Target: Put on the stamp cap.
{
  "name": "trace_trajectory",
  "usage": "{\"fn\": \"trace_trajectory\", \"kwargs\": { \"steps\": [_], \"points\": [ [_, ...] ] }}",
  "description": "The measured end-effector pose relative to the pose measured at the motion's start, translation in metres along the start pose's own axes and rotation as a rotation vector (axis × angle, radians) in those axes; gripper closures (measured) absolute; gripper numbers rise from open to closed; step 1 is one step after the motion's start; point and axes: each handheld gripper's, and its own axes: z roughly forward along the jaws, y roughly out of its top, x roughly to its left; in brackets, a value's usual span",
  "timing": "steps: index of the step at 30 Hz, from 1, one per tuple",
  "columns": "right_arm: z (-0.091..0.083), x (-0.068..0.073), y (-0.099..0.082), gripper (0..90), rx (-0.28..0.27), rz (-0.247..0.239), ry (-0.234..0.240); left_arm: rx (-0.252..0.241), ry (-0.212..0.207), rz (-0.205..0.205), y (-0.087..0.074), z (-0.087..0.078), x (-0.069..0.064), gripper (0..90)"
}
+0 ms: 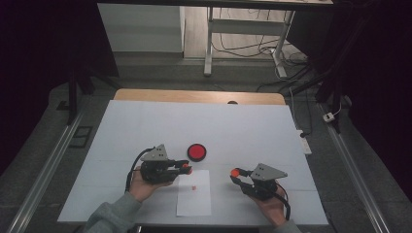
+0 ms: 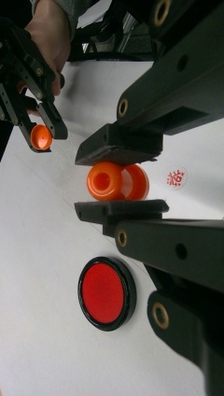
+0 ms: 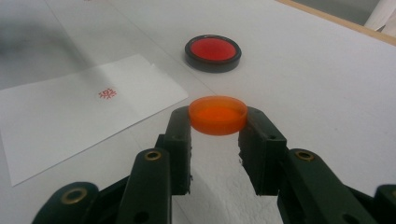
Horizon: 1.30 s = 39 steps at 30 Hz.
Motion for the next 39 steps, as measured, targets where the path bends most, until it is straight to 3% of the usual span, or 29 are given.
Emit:
{"fn": "trace_trajectory", "kwargs": {
  "steps": [12, 17, 25, 39],
  "points": [
    [0.012, 0.009, 0.005, 64.6, -0.01, -0.008, 0.021, -0.004, -0.001, 0.003, 0.001, 0.002, -0.001, 72.5],
    [0.019, 0.014, 0.009, 64.6, -0.03, 0.011, 0.057, -0.002, -0.003, 0.003, 0.001, 0.003, -0.001, 72.5],
    [0.029, 0.023, 0.014, 64.5, -0.02, -0.019, 0.075, -0.001, -0.004, 0.002, 0.001, 0.003, 0.0, 72.5],
    [0.039, 0.031, 0.018, 64.5, -0.022, -0.019, 0.1, -0.003, -0.006, 0.0, 0.001, 0.005, -0.001, 72.5]
  ]
}}
